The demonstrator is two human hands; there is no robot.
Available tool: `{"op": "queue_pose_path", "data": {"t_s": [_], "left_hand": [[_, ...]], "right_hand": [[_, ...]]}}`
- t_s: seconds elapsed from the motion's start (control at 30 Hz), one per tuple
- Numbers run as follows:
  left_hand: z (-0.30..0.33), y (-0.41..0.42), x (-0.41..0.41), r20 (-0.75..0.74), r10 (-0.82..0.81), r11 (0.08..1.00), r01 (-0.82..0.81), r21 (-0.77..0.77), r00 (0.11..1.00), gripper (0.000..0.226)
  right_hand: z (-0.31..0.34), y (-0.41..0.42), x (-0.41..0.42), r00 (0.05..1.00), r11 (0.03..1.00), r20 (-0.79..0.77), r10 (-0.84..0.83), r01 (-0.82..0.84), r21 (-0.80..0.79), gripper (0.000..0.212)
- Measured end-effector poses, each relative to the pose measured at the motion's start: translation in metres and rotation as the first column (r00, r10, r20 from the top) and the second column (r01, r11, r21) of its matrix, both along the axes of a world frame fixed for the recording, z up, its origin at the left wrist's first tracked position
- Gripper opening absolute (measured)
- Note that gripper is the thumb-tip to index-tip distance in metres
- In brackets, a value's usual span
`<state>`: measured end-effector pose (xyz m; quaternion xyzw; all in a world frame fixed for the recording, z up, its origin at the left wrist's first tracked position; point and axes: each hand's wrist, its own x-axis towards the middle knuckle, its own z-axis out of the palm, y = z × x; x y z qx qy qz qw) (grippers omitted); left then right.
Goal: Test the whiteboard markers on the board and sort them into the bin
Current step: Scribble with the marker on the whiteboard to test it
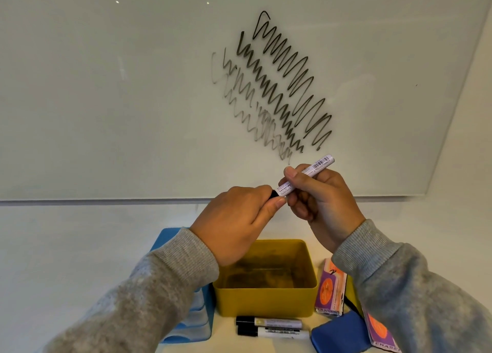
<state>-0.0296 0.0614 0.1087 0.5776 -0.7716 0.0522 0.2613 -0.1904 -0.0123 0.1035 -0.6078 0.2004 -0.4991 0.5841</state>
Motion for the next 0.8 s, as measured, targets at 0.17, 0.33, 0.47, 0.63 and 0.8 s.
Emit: {"op": "queue_pose_path", "data": {"t_s": [0.17,0.33,0.47,0.63,0.8], "left_hand": [[0.003,0.004,-0.003,-0.011,-0.020,0.999,0.019,-0.027,1.000,0.054],[0.003,0.010,-0.008,-0.045,-0.038,0.998,0.035,-0.058,0.998,0.047],[0.013,0.013,-0.011,-0.256,-0.147,0.989,0.150,-0.010,0.955,0.037],[0.030,0.017,0.005,-0.554,-0.248,0.933,0.350,0.084,0.795,0.044],[0.025,0.028,0.044,-0.624,-0.166,0.961,0.267,0.071,0.763,0.045]], "right_hand": [[0.003,-0.001,-0.003,0.999,0.999,0.046,0.026,-0.025,-0.032,0.023],[0.009,0.004,-0.008,0.997,0.996,0.048,0.059,-0.056,-0.075,0.022],[0.022,0.004,-0.011,0.993,0.990,0.077,0.086,-0.076,-0.117,0.020],[0.048,-0.016,-0.007,0.954,0.999,0.295,0.045,-0.043,-0.013,0.021],[0.068,-0.051,-0.043,0.912,0.986,0.382,-0.146,0.165,-0.016,0.035]]}}
